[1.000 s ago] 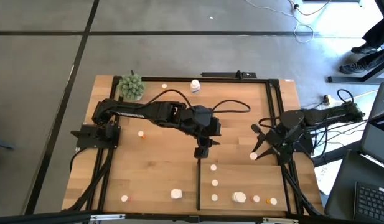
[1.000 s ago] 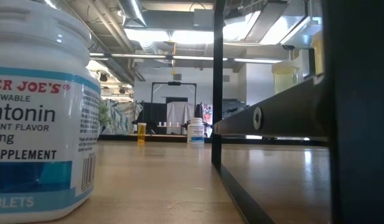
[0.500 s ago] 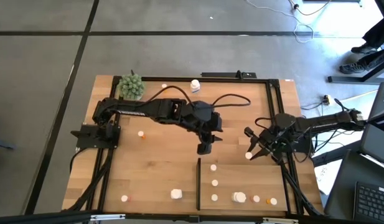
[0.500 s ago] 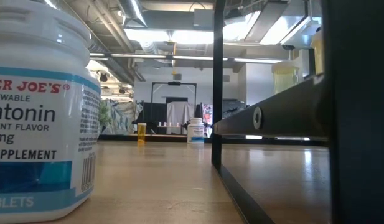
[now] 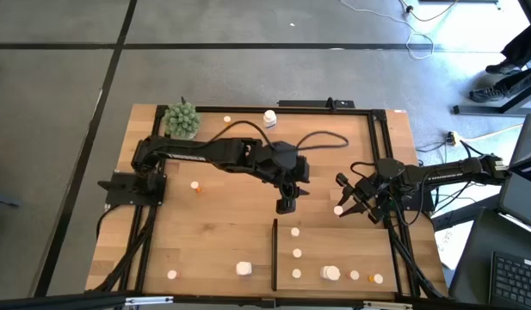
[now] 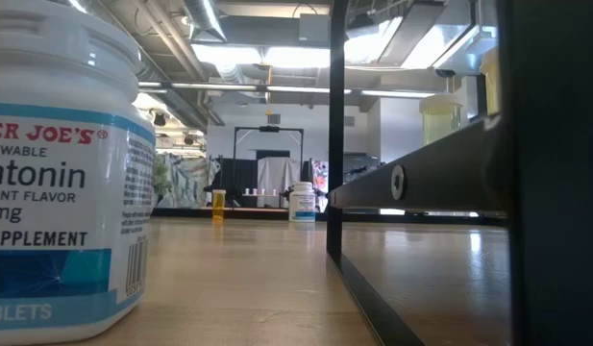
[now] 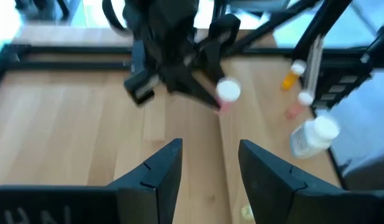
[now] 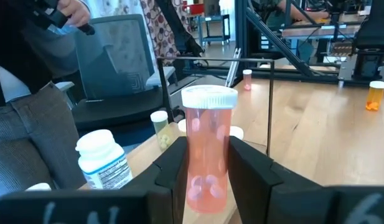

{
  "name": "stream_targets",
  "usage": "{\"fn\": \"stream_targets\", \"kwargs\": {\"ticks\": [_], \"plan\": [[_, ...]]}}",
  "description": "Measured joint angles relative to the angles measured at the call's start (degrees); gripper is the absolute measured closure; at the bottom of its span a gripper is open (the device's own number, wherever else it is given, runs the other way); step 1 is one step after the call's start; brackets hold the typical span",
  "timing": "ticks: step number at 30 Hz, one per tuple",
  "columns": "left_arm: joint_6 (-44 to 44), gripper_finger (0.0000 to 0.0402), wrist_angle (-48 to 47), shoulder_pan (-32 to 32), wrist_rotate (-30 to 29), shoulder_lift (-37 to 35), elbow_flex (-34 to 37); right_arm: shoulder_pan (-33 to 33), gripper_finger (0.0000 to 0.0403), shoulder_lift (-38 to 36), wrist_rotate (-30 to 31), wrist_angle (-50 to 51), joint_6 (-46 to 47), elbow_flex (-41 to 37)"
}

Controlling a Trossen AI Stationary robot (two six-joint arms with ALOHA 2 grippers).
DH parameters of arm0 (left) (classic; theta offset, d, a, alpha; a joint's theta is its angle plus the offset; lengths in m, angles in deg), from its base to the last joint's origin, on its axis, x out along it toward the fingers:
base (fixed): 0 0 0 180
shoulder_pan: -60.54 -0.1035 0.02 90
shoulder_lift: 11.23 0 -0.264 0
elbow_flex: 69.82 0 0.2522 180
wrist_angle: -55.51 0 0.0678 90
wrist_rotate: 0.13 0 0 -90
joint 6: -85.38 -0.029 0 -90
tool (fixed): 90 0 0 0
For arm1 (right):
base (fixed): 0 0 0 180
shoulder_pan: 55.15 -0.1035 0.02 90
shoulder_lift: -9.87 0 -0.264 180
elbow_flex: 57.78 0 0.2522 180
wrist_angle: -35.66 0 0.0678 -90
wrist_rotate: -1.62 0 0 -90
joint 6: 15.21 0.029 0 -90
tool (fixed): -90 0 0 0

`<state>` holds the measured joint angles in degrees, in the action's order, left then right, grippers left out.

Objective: Pick and place medicine bottles onto shelf by color
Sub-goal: Put the top pink pill bottle on the shelf aligned with the other pink pill bottle

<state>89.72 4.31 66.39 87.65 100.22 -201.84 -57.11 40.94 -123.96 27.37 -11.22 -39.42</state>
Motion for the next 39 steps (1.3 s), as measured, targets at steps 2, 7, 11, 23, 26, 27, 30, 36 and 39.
{"fn": "stream_targets", "kwargs": {"ticks": [2,7,11,23,26,27,30,36,39], "plan": [[0.0,0.0250,-1.2,0.0,0.2,0.3,0.3,0.2,0.0300,0.2,0.0,0.0,0.0,-0.2],[0.0,0.0250,-0.5,-0.1,0.3,1.5,0.2,0.2,0.0300,0.5,0.0,0.3,-1.2,-0.2],[0.0,0.0250,0.9,-0.1,0.3,2.6,0.1,0.2,0.0300,1.1,0.0,0.4,-1.6,-0.2],[-3.2,0.0250,9.0,-0.2,2.3,5.8,0.1,0.2,0.0300,3.3,0.1,0.7,-1.5,-0.3],[-3.4,0.0250,13.4,-0.8,4.6,7.5,0.0,0.2,0.0300,3.3,0.1,0.7,-1.4,-0.3],[-3.4,0.0250,13.3,-1.0,5.1,7.7,0.2,0.2,0.0300,3.3,0.1,0.7,-1.3,-0.3],[-3.6,0.0250,16.6,-1.7,6.7,8.5,0.0,0.2,0.0300,3.3,0.1,0.6,-1.2,-0.3],[-5.4,0.0250,17.4,-1.9,7.8,11.0,0.1,0.2,0.0300,3.3,0.1,0.8,-1.2,-0.3],[-6.1,0.0250,17.6,-1.4,7.9,11.4,0.2,0.2,0.0300,3.3,0.8,0.8,-1.2,-0.3]]}}
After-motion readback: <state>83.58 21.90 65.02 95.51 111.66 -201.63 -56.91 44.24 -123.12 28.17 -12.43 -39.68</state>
